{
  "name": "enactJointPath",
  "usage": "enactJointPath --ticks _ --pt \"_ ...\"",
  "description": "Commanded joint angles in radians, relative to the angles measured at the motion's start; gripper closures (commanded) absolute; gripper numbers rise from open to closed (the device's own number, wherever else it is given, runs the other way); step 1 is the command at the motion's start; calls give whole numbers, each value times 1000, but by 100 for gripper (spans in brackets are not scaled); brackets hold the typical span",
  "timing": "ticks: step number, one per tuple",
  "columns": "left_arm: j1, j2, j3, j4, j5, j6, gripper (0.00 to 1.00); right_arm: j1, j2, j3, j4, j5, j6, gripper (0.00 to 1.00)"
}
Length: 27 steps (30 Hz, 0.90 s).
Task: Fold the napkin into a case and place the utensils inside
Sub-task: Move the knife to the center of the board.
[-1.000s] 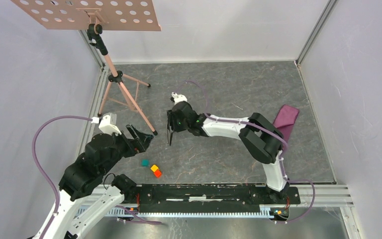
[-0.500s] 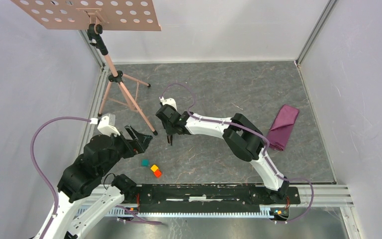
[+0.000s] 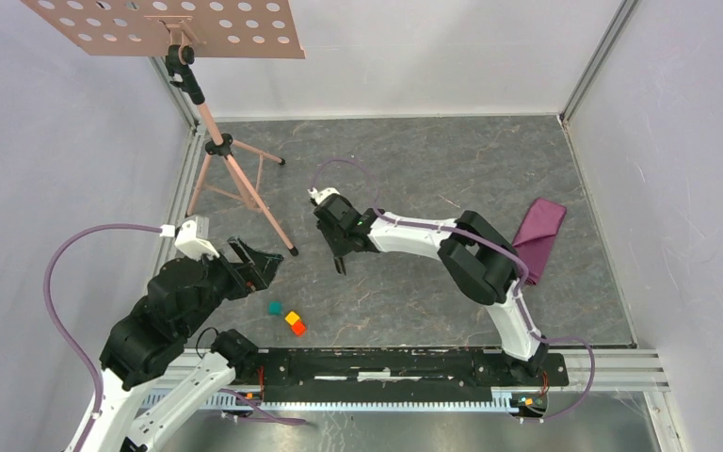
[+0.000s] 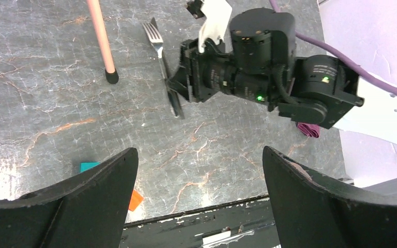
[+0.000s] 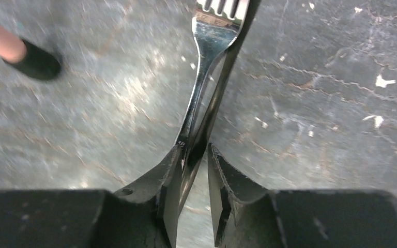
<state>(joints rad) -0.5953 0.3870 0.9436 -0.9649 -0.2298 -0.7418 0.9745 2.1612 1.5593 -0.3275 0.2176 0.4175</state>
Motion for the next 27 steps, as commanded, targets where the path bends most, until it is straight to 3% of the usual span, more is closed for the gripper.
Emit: enactJointPath --ticks 1,5,8,10,14,18,23,27 --pt "3 -6 34 -8 -25 35 4 -43 -41 -130 -108 -145 -252 72" --pt "2 -2 26 5 -21 37 4 -51 -83 -218 -199 -215 -558 85" --pt "3 2 10 21 -12 38 4 -65 -142 -308 -269 -237 -729 85" --pt "3 5 -6 40 -4 35 4 -78 -196 -377 -265 -147 -770 85" --pt "3 29 -25 73 23 31 4 -144 -297 -440 -211 -133 -755 82" --pt "3 55 -17 78 32 49 4 -158 -414 -482 -124 -215 -744 64" --pt "2 73 -27 86 35 59 4 -160 -489 -535 -66 -190 -727 61" --pt "3 113 -65 128 86 48 4 -164 -591 -570 -24 -161 -514 48"
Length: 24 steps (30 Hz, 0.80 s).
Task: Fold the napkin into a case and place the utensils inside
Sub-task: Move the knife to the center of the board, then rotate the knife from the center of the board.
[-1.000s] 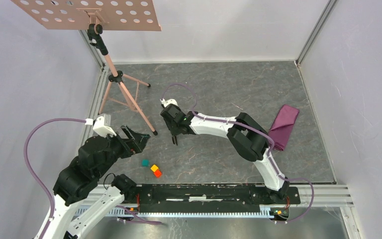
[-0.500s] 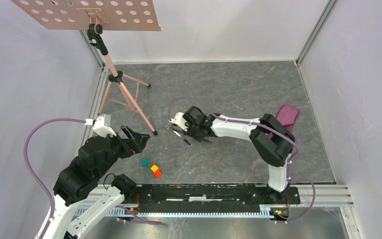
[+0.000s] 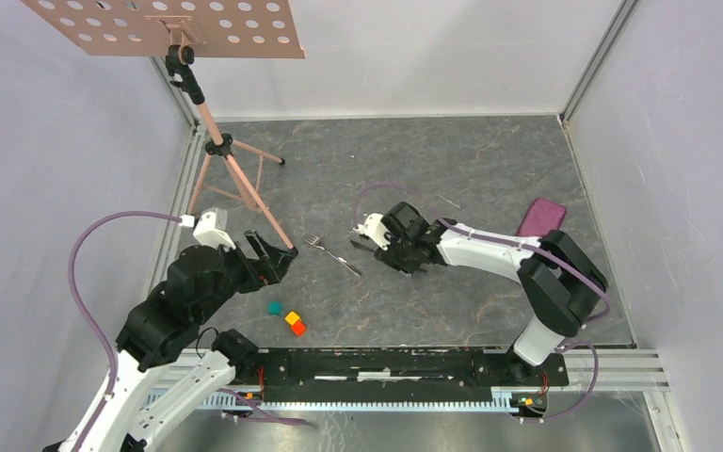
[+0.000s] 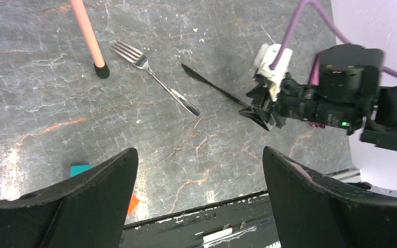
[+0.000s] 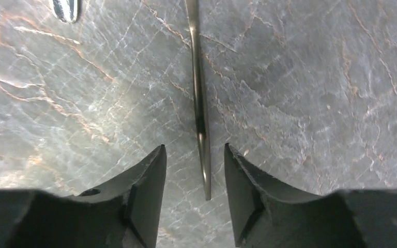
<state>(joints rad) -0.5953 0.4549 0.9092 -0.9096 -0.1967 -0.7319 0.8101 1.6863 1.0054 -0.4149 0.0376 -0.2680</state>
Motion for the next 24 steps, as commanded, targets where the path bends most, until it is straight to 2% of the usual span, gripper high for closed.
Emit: enactJointPath --ticks 1,4,6,8,9,10,15,19,24 --pt "3 55 -40 82 69 31 4 1 -150 -22 72 37 282 43" --pt "3 70 -74 132 102 8 5 4 -265 -101 130 63 651 25" --pt "2 70 -94 178 122 -8 5 13 -336 -186 207 11 852 19" --pt "3 73 -100 202 139 -16 5 16 -381 -254 281 -28 1015 13" --pt "3 75 -99 207 145 -17 5 21 -392 -263 287 -21 1089 5" --pt "3 77 -98 210 149 -17 5 36 -394 -253 280 4 1122 2" --pt "3 55 -83 202 153 -2 5 74 -365 -109 95 153 1385 2" --pt "2 21 -62 182 148 17 4 80 -395 -156 162 169 1565 2" --pt "3 0 -12 157 159 47 4 62 -380 -244 258 152 1914 3"
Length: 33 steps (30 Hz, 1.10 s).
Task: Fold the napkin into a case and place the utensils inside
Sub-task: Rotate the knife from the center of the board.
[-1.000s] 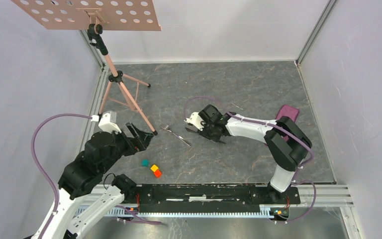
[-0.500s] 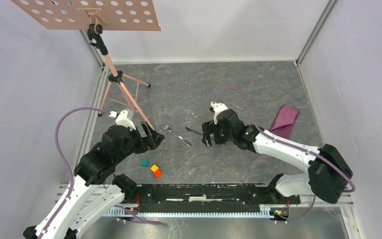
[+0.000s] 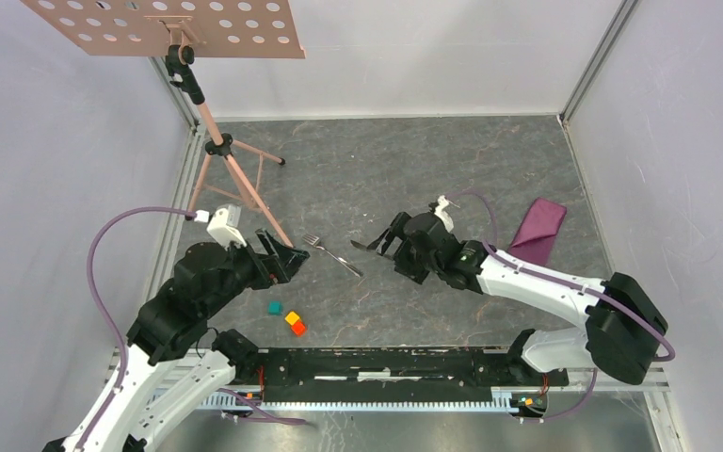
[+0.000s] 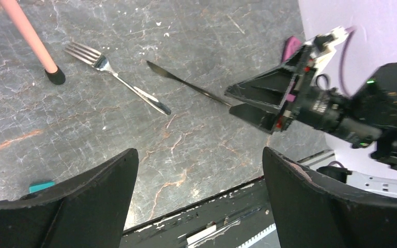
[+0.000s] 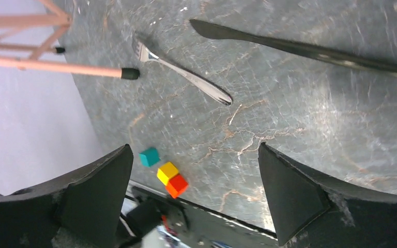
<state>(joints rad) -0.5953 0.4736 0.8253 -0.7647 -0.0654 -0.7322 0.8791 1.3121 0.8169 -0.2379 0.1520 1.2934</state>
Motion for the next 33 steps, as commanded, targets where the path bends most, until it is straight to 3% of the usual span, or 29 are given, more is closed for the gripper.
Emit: enactJointPath --ticks 1,7,9,14,30,33 --pt "3 -27 80 12 29 53 4 -9 10 -47 75 49 400 3" --pt "2 -63 126 -24 37 94 4 -35 209 236 -232 166 526 15" --pt "3 -74 138 -36 37 111 4 -63 272 286 -283 129 538 16" --pt "3 -82 177 -68 46 155 4 -115 364 298 -243 23 573 22" --pt "-33 -117 195 -107 -4 222 1 -138 476 250 -162 -7 696 31" --pt "-37 -120 201 -111 -13 226 1 -163 478 202 -122 -27 705 40"
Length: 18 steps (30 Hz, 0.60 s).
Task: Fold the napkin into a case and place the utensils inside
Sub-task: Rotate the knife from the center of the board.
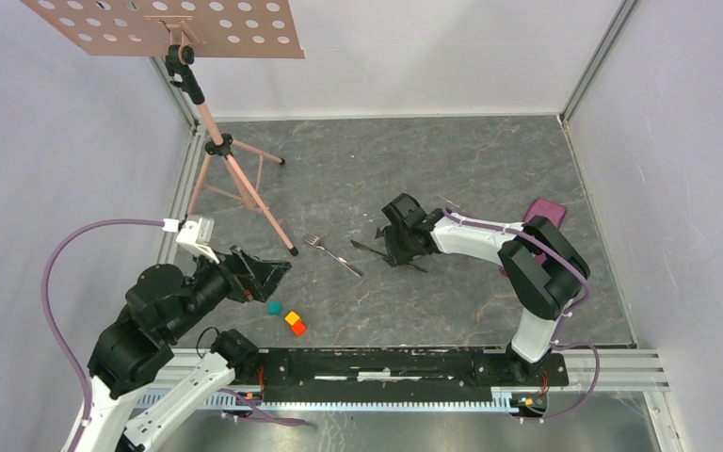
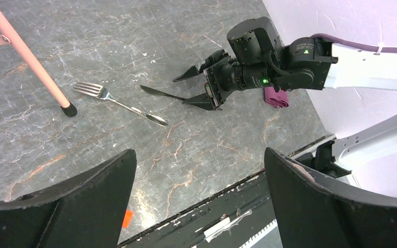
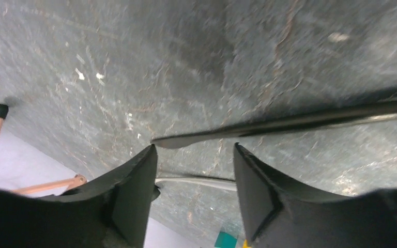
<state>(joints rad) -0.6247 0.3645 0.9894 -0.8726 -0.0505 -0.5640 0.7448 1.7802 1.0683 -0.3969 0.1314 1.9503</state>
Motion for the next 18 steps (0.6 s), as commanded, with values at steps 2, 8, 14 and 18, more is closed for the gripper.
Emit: enactJointPath --ticks 2,8,14,18 --pt "-7 -10 40 -6 -37 60 1 -43 11 -56 35 4 49 42" --pt "-7 -7 55 -12 -59 66 1 -72 55 -43 33 -23 32 51" --pt "-8 -17 69 -19 -94 69 0 -107 112 11 -57 -46 -38 61" --pt "-7 -18 75 -17 -106 69 0 -125 119 -1 -85 -74 -93 64"
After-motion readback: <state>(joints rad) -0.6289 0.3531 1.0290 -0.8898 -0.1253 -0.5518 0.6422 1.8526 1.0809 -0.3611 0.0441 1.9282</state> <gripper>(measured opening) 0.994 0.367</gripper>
